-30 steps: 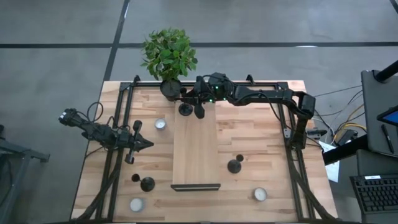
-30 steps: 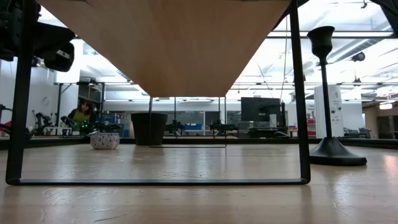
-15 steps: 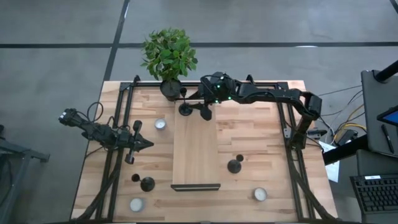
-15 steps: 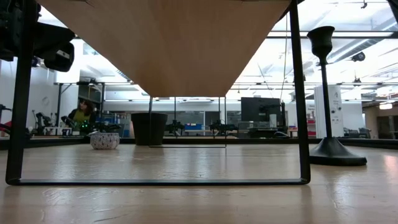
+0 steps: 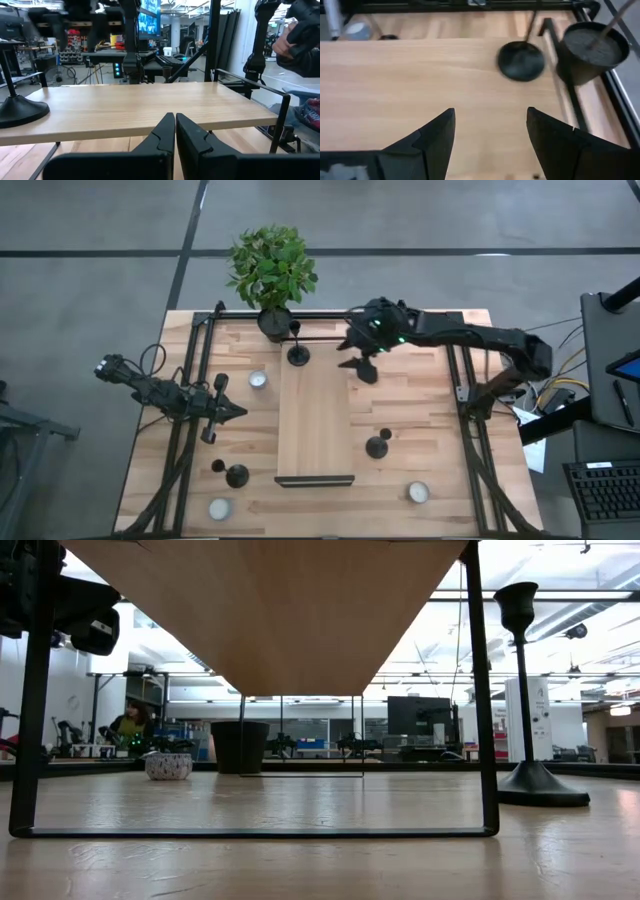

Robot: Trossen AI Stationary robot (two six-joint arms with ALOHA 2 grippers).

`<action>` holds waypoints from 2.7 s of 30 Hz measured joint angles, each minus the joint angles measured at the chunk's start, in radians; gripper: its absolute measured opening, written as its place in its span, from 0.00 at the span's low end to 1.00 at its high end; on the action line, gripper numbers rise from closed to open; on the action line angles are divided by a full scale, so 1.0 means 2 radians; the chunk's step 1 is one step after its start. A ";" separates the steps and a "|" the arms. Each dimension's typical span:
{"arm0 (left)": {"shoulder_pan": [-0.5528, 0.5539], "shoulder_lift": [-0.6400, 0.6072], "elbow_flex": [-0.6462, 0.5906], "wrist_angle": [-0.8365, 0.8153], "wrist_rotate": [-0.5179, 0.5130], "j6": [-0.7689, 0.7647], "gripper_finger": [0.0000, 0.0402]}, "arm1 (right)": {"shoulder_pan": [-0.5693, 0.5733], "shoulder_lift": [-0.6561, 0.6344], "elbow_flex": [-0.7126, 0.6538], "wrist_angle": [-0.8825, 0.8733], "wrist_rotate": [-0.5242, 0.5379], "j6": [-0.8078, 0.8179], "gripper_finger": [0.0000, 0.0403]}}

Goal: Pick & Place candle stick holders
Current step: Put the right black candle holder on the shelf

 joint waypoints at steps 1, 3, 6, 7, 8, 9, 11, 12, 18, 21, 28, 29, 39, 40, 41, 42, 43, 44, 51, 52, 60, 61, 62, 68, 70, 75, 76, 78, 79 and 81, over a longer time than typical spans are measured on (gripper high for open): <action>0.000 0.000 0.000 0.000 0.000 0.000 0.03 | 0.005 -0.016 -0.012 0.001 -0.001 0.001 0.58; 0.000 0.000 0.000 0.000 0.000 0.000 0.03 | 0.016 -0.052 -0.041 0.004 -0.002 0.007 0.58; 0.000 0.000 0.000 0.000 0.000 0.000 0.03 | 0.041 -0.106 -0.086 0.026 -0.001 0.026 0.58; 0.000 0.000 0.000 0.000 0.000 0.000 0.03 | 0.051 -0.125 -0.103 0.036 -0.001 0.034 0.58; 0.000 0.000 0.000 0.000 0.000 0.000 0.03 | 0.061 -0.144 -0.120 0.050 0.001 0.043 0.58; 0.000 0.000 0.000 0.000 0.000 0.000 0.03 | 0.073 -0.162 -0.136 0.065 0.001 0.051 0.58; 0.000 0.000 0.000 0.000 0.000 0.000 0.03 | 0.094 -0.197 -0.169 0.083 0.001 0.065 0.58; 0.000 0.000 0.000 0.000 0.000 0.000 0.03 | 0.105 -0.213 -0.183 0.085 0.002 0.071 0.58; 0.000 0.000 0.000 0.000 0.000 0.000 0.03 | 0.169 -0.298 -0.263 0.089 0.033 0.121 0.56; 0.000 0.000 0.000 0.000 0.000 0.000 0.03 | 0.199 -0.328 -0.301 0.087 0.073 0.143 0.56; 0.000 0.000 0.000 0.000 0.000 0.000 0.03 | 0.242 -0.378 -0.379 0.089 0.130 0.197 0.56; 0.000 0.000 0.000 0.000 0.000 0.000 0.03 | 0.246 -0.381 -0.391 0.092 0.137 0.205 0.56; 0.000 0.000 0.000 0.000 0.000 0.000 0.03 | 0.278 -0.378 -0.501 0.223 0.145 0.253 0.56; 0.000 0.000 0.000 0.000 0.000 0.000 0.03 | 0.283 -0.378 -0.511 0.239 0.145 0.253 0.56; 0.000 0.000 0.000 0.000 0.000 0.000 0.03 | 0.287 -0.377 -0.522 0.258 0.145 0.253 0.56; 0.000 0.000 0.000 0.000 0.000 0.000 0.03 | 0.291 -0.375 -0.531 0.284 0.144 0.253 0.56; 0.000 0.000 0.000 0.000 0.000 0.000 0.03 | 0.295 -0.373 -0.541 0.310 0.144 0.253 0.56; 0.000 0.000 0.000 0.000 0.000 0.000 0.03 | 0.298 -0.371 -0.550 0.331 0.145 0.254 0.56; 0.000 0.001 0.000 0.000 0.000 0.000 0.03 | 0.318 -0.345 -0.576 0.391 0.181 0.253 0.56; 0.000 0.001 0.000 0.000 0.000 0.000 0.03 | 0.321 -0.339 -0.579 0.395 0.188 0.253 0.56; 0.000 0.001 0.000 0.000 0.000 0.000 0.03 | 0.339 -0.281 -0.585 0.465 0.201 0.252 0.56; 0.000 0.001 0.000 0.000 0.000 0.000 0.03 | 0.341 -0.273 -0.584 0.468 0.201 0.252 0.56; 0.000 0.001 0.000 0.000 0.000 0.000 0.03 | 0.344 -0.264 -0.582 0.470 0.201 0.253 0.56; 0.000 0.001 0.000 0.000 0.000 0.000 0.03 | 0.352 -0.216 -0.578 0.528 0.201 0.249 0.56; 0.000 0.001 0.000 0.000 0.000 0.000 0.03 | 0.352 -0.203 -0.578 0.545 0.202 0.246 0.56; 0.000 0.001 0.000 0.000 0.000 0.000 0.03 | 0.352 -0.173 -0.577 0.571 0.224 0.238 0.56; 0.000 0.001 0.000 0.000 0.000 0.000 0.03 | 0.352 -0.168 -0.577 0.579 0.227 0.237 0.56; 0.000 0.001 0.000 0.000 0.000 0.000 0.03 | 0.352 -0.158 -0.577 0.598 0.227 0.232 0.56; 0.000 0.001 0.000 0.000 0.000 0.000 0.03 | 0.352 -0.154 -0.577 0.608 0.227 0.230 0.56; 0.000 0.001 0.000 0.000 0.000 0.000 0.03 | 0.352 -0.148 -0.577 0.622 0.227 0.224 0.55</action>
